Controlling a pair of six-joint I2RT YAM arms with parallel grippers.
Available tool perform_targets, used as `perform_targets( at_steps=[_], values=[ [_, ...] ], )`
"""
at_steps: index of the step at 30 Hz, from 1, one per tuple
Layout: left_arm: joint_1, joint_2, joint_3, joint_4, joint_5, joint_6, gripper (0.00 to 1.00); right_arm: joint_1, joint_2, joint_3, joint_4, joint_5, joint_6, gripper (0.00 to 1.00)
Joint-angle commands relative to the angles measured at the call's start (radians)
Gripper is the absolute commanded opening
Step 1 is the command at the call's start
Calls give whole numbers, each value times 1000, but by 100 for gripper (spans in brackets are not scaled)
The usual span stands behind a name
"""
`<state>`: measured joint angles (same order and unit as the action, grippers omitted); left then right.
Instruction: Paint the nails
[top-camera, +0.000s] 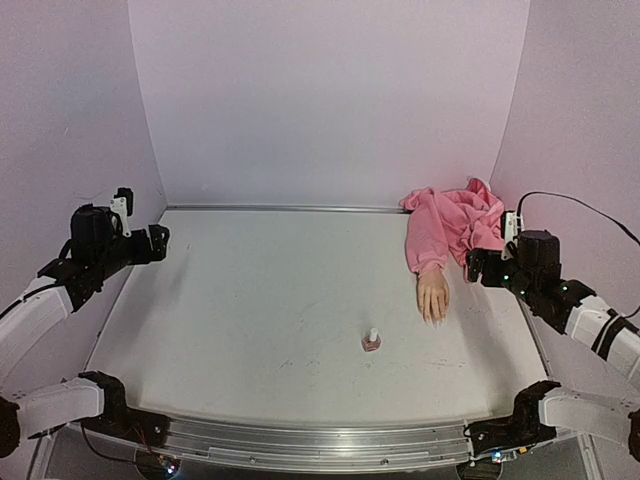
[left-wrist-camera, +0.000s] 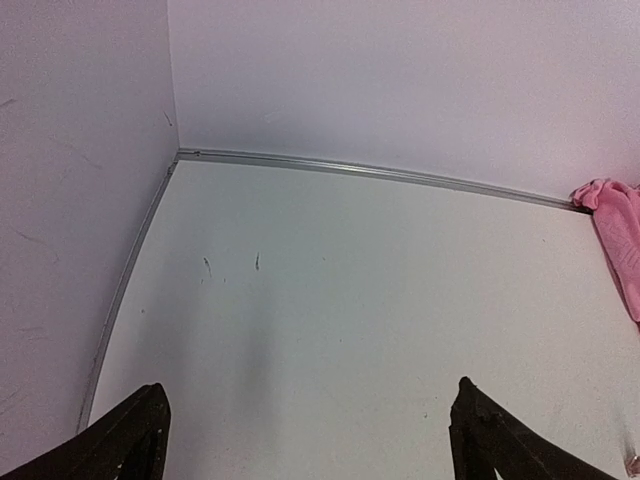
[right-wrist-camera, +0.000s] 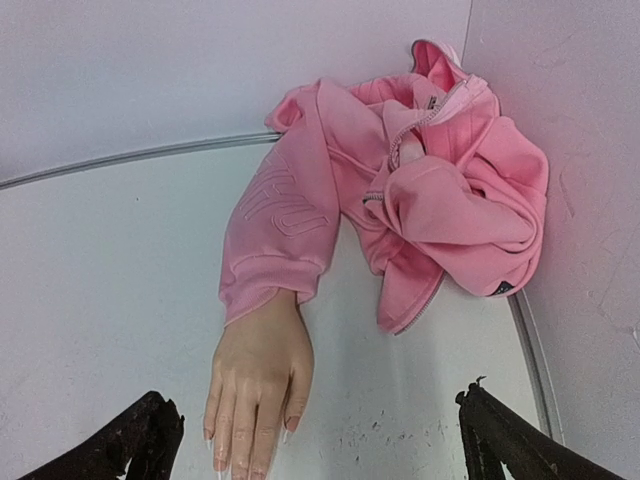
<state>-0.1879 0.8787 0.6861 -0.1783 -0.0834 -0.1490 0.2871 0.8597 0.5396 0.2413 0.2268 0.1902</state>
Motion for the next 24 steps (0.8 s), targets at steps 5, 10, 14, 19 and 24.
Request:
perform_targets(
  at_steps=[5,10,14,19,24],
  values=[
    [61,32,97,-57,97,-102,99,-51,45,104,-83,-111,90,98],
    [95,98,146,-86,225,-154,99,-79,78,143,-134,-266,146,98],
    [112,162,188,-100,331,-189,99,-87,137,190,-197,-388,160,98],
    [100,239,228,-108,426,-226,99,-9,243,259,-272,-510,169,98],
    [41,308,256,-107,457,-256,99,147,342,324,-346,-518,186,98]
  ],
)
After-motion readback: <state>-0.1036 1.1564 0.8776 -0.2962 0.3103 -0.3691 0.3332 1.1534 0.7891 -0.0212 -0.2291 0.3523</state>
